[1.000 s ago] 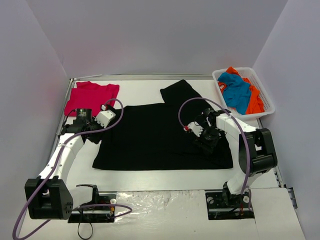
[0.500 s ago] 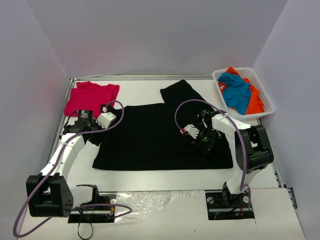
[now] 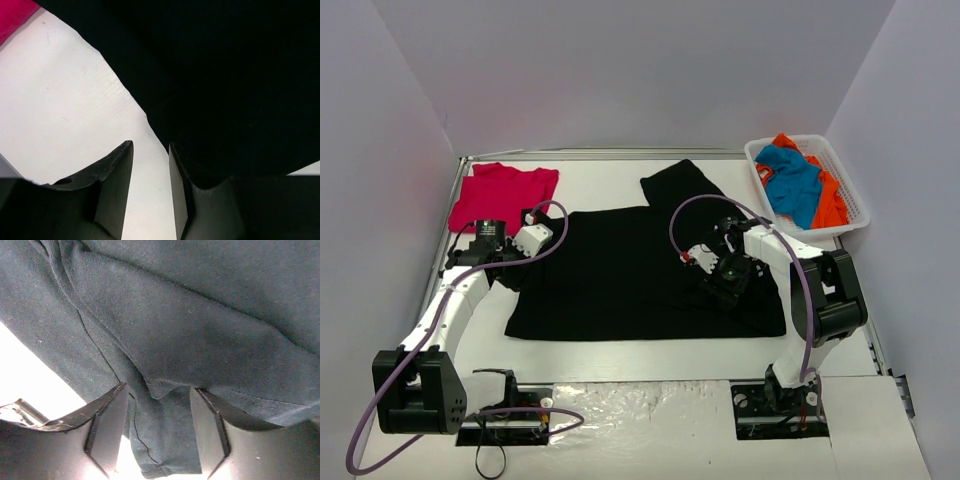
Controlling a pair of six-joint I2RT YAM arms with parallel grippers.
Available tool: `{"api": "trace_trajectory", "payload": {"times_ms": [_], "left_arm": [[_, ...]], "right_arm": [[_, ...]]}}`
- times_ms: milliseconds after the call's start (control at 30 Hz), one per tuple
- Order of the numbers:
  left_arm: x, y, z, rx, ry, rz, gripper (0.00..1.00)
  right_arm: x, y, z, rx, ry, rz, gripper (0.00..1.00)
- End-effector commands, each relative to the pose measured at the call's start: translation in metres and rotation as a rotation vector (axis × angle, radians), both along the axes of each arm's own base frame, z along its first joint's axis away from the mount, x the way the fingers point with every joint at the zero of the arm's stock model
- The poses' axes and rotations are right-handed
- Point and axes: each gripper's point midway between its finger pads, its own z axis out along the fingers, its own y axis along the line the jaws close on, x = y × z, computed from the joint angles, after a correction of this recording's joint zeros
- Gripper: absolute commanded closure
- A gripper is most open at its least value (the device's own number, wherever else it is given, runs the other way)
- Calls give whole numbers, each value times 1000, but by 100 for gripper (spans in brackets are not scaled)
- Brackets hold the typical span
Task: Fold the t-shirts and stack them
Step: Fold the flattened tshirt in 1/3 of the way
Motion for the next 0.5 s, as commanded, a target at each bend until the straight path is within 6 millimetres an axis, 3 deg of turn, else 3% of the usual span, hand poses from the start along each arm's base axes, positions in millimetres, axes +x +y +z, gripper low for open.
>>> {"api": "trace_trajectory", "payload": {"times_ms": [0,333,467], "left_arm": [[2,-2,5,-22,-25,-1,66],[1,-3,3,-23,-22,-8,66],[1,-3,1,-25,-15,-11,66]], "right_arm": [[-4,2,10,3,25,-1,50],[2,12,6,43,57,0,51],[3,13,4,46,65,-2,62]]}}
